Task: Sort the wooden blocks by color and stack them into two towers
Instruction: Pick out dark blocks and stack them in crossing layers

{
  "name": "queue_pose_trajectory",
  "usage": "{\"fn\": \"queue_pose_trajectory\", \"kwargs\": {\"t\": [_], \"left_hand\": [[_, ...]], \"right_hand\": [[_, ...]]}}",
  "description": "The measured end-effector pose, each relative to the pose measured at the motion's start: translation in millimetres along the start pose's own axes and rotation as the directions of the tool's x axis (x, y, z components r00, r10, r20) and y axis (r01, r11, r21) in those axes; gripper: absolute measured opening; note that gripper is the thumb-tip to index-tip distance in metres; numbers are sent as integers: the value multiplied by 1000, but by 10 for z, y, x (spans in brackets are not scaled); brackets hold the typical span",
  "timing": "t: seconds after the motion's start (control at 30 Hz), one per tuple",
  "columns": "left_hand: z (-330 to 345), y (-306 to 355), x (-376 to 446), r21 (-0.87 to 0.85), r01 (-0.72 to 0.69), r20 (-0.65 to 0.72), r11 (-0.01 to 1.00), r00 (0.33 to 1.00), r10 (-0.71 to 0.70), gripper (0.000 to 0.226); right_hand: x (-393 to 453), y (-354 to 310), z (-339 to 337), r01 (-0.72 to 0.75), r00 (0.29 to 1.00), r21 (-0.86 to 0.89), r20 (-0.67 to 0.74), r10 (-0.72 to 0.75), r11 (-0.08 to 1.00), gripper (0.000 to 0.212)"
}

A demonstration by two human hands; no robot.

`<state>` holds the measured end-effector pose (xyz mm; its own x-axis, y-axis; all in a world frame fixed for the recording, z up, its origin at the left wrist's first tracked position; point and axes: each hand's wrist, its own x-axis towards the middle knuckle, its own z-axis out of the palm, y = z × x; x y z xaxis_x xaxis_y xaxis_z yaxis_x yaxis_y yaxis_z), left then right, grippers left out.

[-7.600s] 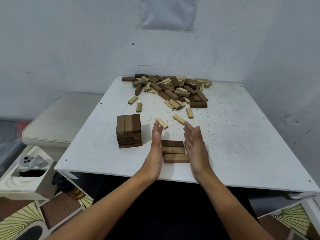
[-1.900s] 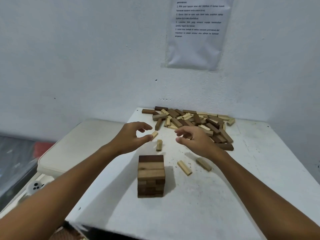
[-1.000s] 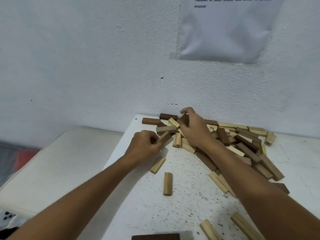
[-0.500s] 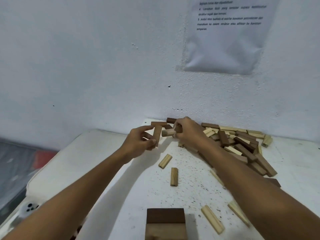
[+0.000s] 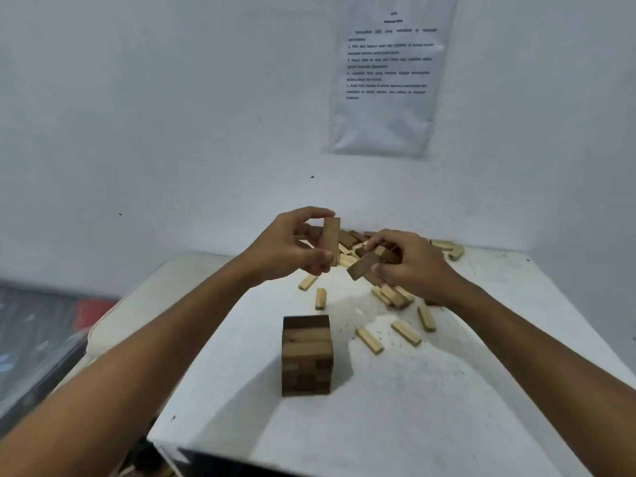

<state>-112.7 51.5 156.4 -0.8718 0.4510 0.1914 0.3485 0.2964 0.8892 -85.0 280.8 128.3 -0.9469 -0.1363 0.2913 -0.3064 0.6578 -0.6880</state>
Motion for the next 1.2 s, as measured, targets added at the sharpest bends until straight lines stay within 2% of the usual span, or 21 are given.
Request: {"fn": "queue_pose_trajectory", "kwargs": {"t": [0.13, 0.27, 0.43, 0.53, 0.67, 0.77, 0.93, 1.1, 1.2], "left_hand": [[427, 187, -398, -43, -16, 50, 999, 999, 18, 58], [869, 72, -742, -55, -1, 91, 999, 996, 6, 56], [1269, -240, -1034, -8, 153, 128, 988, 980, -151, 63], [1387, -387, -1083, 38, 216, 138, 976, 966, -219, 62], [1472, -518, -1102, 123, 242, 145, 963, 955, -258, 58], [1508, -537, -1091, 163, 233, 163, 959, 952, -259, 63], [1494, -507, -1035, 285, 206, 191, 936, 945, -266, 69], [1525, -549, -1034, 417, 181, 218, 891, 932, -291, 71], [1540, -547, -1066, 486, 104, 192, 868, 956, -222, 70]], "right_hand": [[-556, 41, -107, -37, 999, 71, -9, 37, 997, 29], [-1073, 143, -123, -172, 985, 204, 20, 172, 964, 28], [-1539, 316, 24, -385, 922, 284, 91, 375, 878, 19], [-1646, 354, 166, -455, 890, 283, 106, 444, 844, 15], [-1658, 344, 339, -486, 873, 261, 99, 477, 834, 15], [-1635, 349, 426, -492, 870, 240, 86, 486, 837, 17], [-1628, 333, 438, -458, 888, 101, 85, 451, 883, 26], [-1620, 301, 342, -516, 857, 280, 164, 489, 809, 32], [-1648, 371, 278, -504, 862, 29, 65, 502, 863, 48]]}}
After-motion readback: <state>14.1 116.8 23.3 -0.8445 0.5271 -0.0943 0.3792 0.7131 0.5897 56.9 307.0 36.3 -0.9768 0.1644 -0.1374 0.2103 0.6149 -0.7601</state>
